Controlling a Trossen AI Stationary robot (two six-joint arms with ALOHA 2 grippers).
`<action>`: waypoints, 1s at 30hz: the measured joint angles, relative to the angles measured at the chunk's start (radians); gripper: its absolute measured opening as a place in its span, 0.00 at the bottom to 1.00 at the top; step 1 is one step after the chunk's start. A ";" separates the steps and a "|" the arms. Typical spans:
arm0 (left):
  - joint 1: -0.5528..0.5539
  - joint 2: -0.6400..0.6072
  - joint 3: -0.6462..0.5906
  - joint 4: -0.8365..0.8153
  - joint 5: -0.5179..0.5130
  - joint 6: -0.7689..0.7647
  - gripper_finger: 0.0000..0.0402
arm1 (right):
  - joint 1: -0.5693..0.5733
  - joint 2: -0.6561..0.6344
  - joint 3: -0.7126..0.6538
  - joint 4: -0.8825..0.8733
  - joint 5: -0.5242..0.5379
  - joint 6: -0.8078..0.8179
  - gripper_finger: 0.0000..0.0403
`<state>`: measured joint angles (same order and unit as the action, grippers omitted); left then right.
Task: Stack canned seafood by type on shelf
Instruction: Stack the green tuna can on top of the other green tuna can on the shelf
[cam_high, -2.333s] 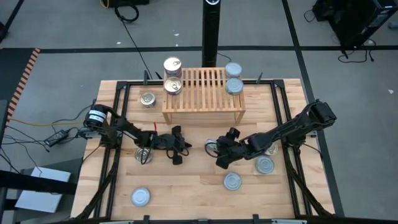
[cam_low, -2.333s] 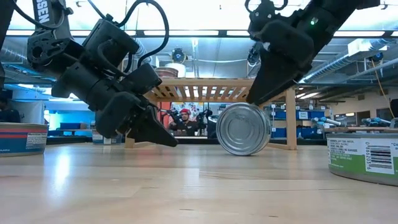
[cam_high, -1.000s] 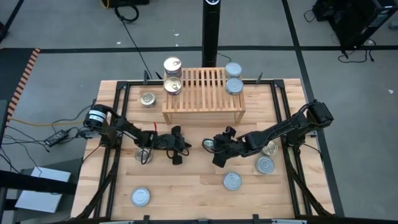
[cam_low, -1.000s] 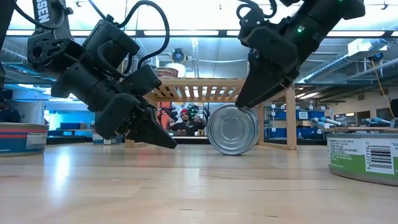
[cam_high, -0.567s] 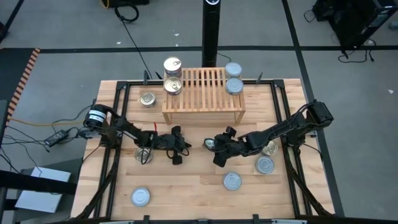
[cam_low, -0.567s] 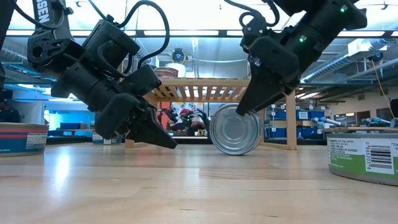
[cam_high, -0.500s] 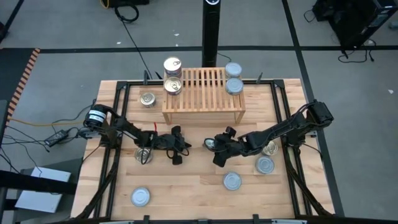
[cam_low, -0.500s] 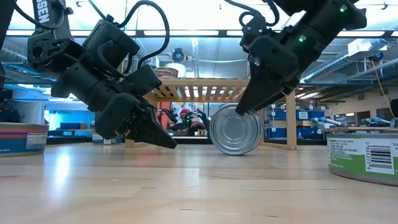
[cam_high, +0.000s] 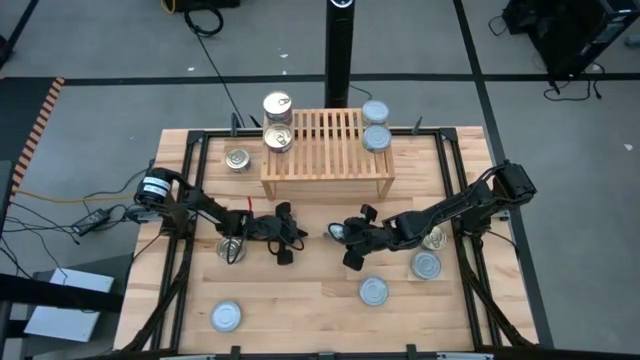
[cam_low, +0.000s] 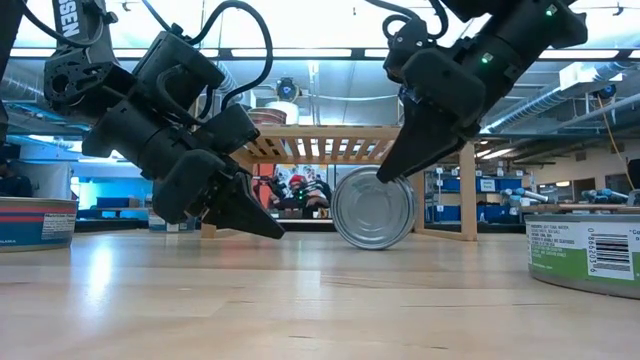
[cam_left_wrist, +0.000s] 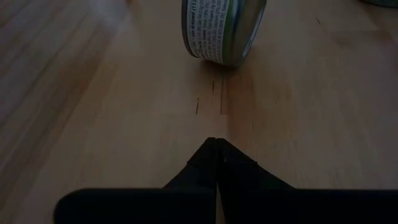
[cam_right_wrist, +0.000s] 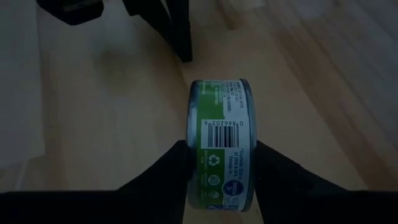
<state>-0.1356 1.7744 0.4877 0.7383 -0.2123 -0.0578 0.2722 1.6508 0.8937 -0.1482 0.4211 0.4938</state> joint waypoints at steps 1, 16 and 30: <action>0.000 0.000 0.000 0.000 0.000 0.000 0.02 | 0.000 0.000 0.001 -0.002 0.000 0.000 0.38; 0.000 0.000 0.000 -0.004 0.000 0.000 0.02 | 0.048 0.000 0.242 -0.290 0.061 -0.165 0.38; 0.000 0.000 0.000 -0.005 0.000 0.000 0.02 | 0.056 0.000 0.753 -0.996 0.484 -0.380 0.38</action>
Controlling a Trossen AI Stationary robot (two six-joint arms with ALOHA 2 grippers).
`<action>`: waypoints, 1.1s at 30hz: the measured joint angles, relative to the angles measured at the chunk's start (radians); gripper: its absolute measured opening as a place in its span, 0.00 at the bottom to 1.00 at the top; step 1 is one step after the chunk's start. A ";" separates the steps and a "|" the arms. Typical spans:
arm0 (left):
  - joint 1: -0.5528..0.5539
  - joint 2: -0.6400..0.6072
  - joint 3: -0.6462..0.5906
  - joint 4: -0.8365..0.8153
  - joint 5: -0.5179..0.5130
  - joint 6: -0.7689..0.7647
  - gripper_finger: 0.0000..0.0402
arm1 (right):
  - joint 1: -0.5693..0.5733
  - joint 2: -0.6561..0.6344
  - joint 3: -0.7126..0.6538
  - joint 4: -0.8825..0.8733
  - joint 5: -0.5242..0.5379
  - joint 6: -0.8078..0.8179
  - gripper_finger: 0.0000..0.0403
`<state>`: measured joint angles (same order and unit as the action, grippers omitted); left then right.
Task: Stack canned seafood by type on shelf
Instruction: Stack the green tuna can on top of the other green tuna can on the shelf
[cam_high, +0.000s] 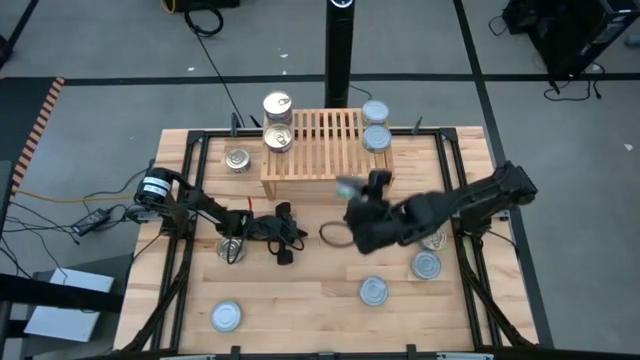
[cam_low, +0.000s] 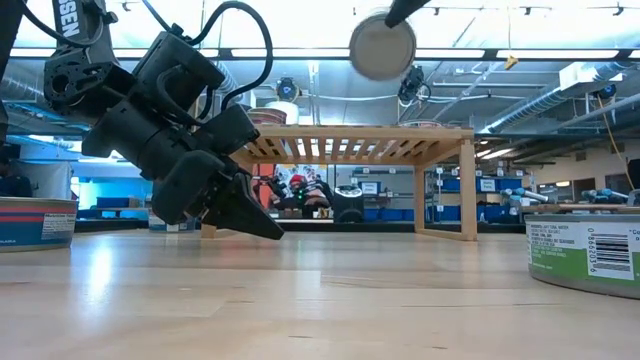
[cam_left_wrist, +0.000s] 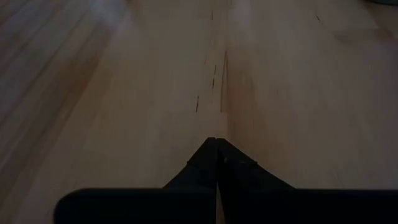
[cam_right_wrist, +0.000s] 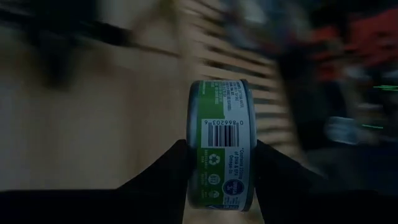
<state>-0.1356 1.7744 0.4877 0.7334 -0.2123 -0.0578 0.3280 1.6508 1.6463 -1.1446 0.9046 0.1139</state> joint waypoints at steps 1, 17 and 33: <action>0.000 0.000 0.000 0.000 0.000 0.000 0.02 | -0.021 0.000 0.020 -0.033 0.039 -0.027 0.38; 0.000 0.000 0.000 0.000 0.000 0.004 0.02 | -0.539 -0.002 0.061 0.023 0.080 -0.638 0.39; 0.000 0.000 0.000 -0.007 0.000 0.005 0.02 | -0.754 -0.001 -0.159 0.350 -0.030 -0.902 0.39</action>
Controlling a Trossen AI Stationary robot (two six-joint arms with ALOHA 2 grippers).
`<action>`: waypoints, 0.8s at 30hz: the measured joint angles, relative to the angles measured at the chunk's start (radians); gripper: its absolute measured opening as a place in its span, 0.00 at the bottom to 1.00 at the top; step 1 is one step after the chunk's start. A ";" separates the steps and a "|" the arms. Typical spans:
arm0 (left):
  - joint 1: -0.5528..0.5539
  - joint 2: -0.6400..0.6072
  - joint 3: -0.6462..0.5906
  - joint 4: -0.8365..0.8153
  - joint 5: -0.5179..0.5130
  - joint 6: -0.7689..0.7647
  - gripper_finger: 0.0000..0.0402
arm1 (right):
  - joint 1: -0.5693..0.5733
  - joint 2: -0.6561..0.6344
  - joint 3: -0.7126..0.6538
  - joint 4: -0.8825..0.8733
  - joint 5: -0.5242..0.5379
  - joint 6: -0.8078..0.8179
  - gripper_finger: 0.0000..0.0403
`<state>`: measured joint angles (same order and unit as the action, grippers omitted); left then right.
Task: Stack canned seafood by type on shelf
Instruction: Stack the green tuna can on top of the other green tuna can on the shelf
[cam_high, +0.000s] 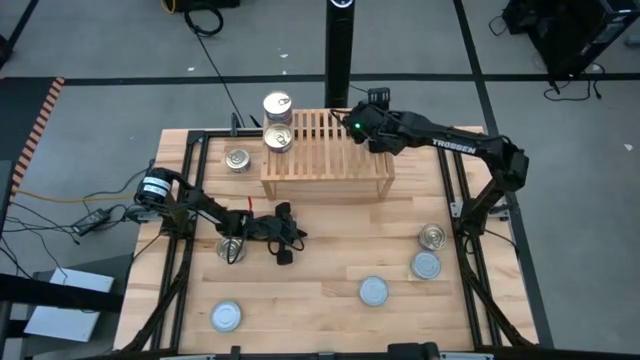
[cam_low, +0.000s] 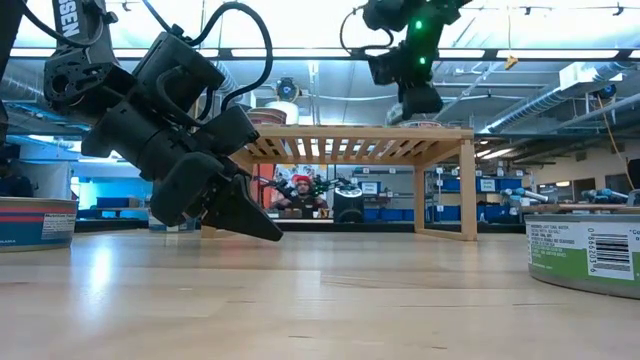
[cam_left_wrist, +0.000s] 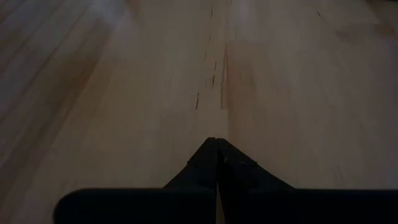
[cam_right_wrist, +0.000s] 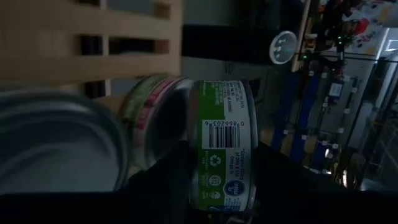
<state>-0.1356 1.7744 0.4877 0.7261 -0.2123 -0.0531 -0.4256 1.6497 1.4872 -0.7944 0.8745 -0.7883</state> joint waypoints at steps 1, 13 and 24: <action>0.000 0.000 0.000 0.000 0.000 0.000 0.02 | -0.004 0.001 -0.006 -0.001 0.002 0.001 0.39; 0.000 0.000 0.000 0.003 0.000 0.000 0.02 | -0.011 0.000 -0.012 0.008 -0.047 0.021 0.48; 0.000 0.000 0.000 0.003 0.000 0.000 0.02 | -0.011 0.001 -0.014 0.008 -0.042 0.019 0.61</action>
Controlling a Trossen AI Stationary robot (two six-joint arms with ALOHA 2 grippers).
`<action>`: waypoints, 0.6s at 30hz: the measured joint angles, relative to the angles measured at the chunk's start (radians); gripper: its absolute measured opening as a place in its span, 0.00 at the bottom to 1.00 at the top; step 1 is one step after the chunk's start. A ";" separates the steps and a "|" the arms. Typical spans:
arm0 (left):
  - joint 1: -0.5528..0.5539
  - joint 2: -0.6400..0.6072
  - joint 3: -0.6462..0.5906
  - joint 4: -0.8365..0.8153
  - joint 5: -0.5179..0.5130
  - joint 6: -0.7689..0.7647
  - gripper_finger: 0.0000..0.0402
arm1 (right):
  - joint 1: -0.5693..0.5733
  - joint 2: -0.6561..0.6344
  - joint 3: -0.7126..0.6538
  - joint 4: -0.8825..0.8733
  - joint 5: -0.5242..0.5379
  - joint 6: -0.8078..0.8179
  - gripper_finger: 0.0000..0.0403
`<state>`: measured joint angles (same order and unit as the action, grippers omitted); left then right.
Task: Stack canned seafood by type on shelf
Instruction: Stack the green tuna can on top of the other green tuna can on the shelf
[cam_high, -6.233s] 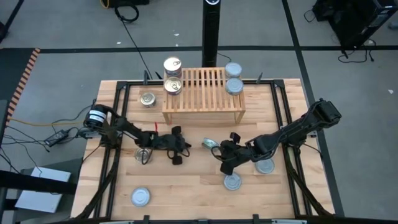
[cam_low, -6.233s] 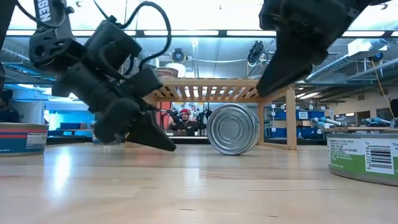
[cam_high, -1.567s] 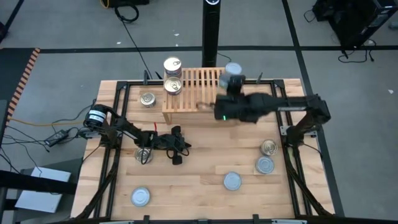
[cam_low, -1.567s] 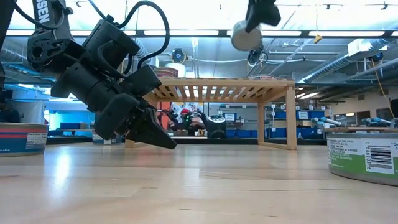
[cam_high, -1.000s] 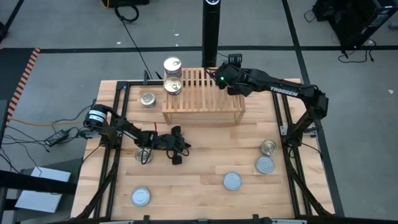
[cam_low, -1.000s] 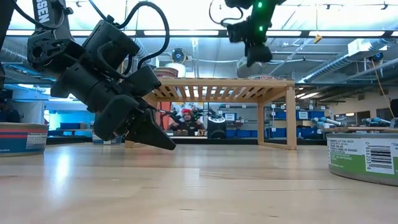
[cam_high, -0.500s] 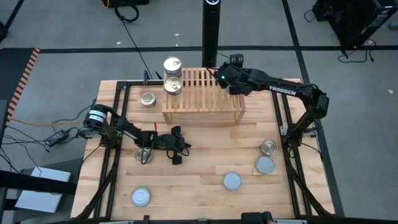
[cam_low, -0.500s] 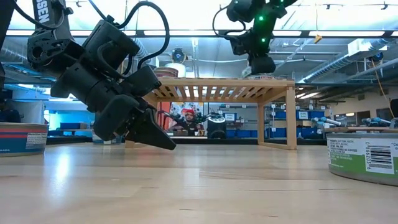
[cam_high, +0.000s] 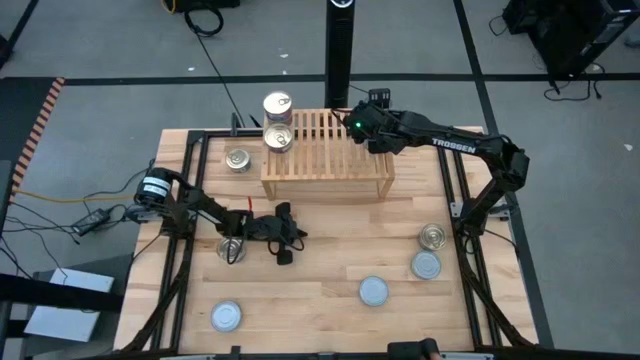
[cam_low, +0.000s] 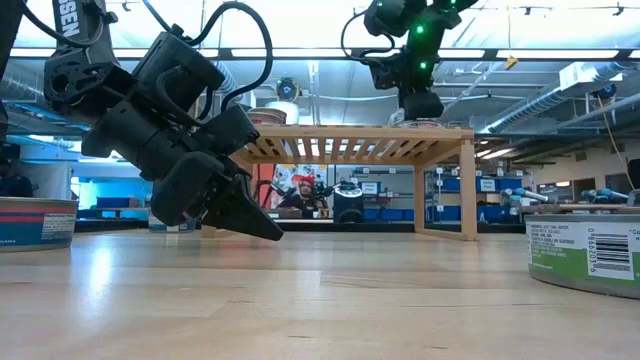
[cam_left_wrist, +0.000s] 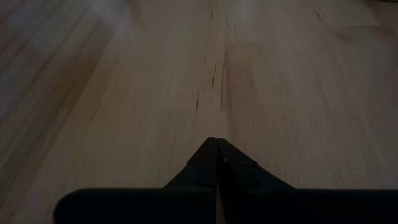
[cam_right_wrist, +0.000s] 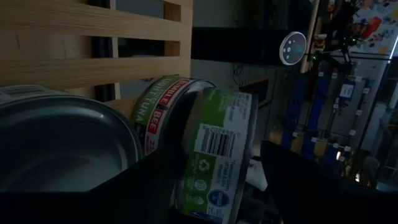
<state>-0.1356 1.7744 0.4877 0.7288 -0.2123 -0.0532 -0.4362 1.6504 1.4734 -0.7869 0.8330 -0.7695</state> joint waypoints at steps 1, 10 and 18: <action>0.000 0.000 0.000 0.000 0.000 0.000 0.02 | 0.000 0.000 0.000 0.000 0.000 0.000 0.62; 0.000 0.000 0.000 0.000 0.000 0.000 0.02 | 0.000 0.000 0.000 0.000 0.012 -0.010 0.68; 0.000 0.000 0.000 -0.002 0.000 0.000 0.02 | 0.000 0.000 0.001 0.001 0.012 -0.020 0.69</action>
<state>-0.1356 1.7744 0.4877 0.7272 -0.2123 -0.0532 -0.4362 1.6505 1.4742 -0.7861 0.8452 -0.7891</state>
